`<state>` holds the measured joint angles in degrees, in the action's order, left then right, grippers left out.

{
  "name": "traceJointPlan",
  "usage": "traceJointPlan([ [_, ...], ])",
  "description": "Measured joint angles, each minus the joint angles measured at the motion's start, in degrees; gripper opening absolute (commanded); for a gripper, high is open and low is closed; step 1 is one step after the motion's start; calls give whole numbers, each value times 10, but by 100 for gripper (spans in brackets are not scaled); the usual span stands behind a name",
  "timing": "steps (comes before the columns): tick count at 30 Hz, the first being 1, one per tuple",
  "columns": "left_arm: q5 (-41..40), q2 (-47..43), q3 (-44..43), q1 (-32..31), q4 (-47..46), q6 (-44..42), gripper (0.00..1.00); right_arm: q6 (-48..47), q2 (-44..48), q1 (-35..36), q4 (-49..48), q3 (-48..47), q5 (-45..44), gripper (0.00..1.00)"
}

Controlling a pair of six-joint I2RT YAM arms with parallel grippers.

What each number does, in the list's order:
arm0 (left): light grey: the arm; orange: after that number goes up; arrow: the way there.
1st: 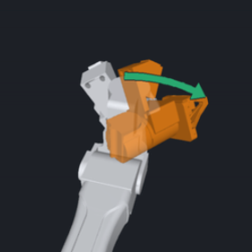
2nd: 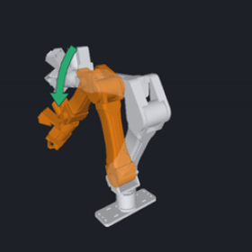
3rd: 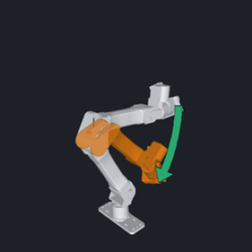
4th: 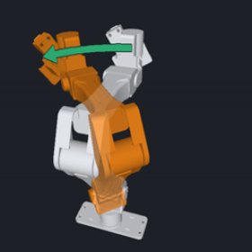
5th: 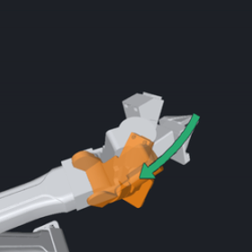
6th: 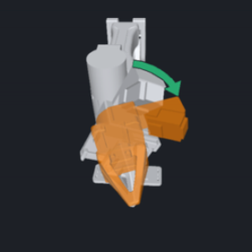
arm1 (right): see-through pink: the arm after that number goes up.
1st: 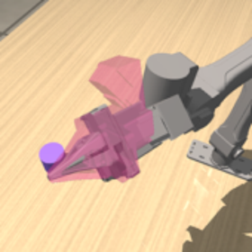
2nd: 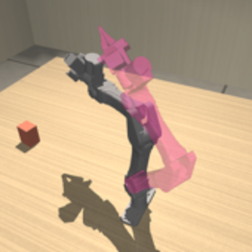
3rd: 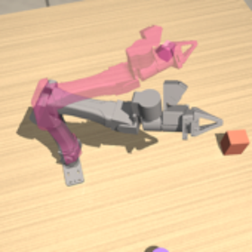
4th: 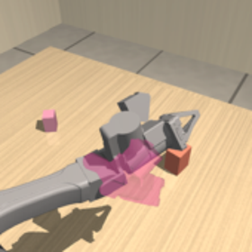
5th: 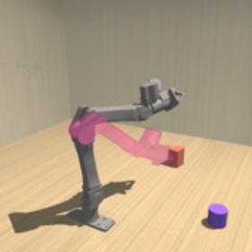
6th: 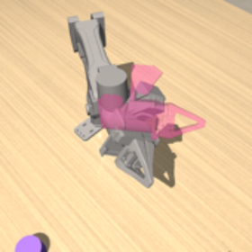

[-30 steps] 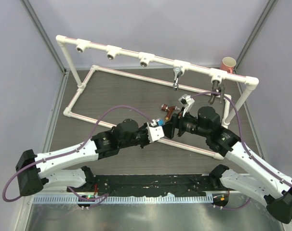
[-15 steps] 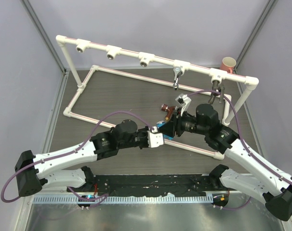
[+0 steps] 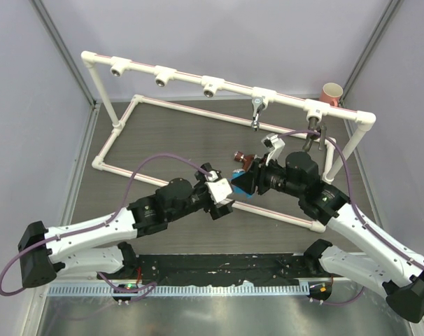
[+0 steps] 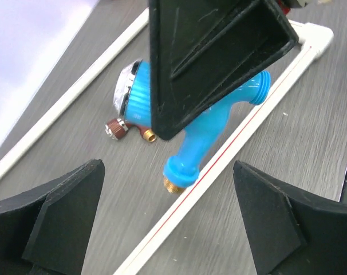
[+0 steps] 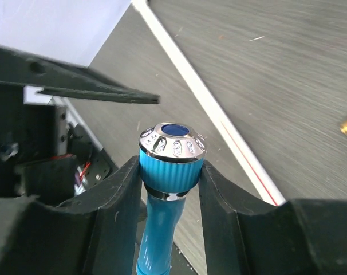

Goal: Install the water faucets

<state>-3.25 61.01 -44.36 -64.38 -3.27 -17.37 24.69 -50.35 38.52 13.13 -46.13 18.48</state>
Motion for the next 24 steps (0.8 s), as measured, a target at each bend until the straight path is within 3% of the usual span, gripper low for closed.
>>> traceJointPlan([
  [4,-86,-13,11,-39,-24,46,100,29,1,0,2,1,-73,1],
  [10,-263,19,24,-178,-102,41,100,89,0,23,-1,13,-209,1],
  [19,-501,193,35,-235,-364,-59,99,167,-35,139,-2,17,-428,1],
  [24,-587,315,10,-243,-553,-172,89,199,-55,189,-2,17,-494,1],
])
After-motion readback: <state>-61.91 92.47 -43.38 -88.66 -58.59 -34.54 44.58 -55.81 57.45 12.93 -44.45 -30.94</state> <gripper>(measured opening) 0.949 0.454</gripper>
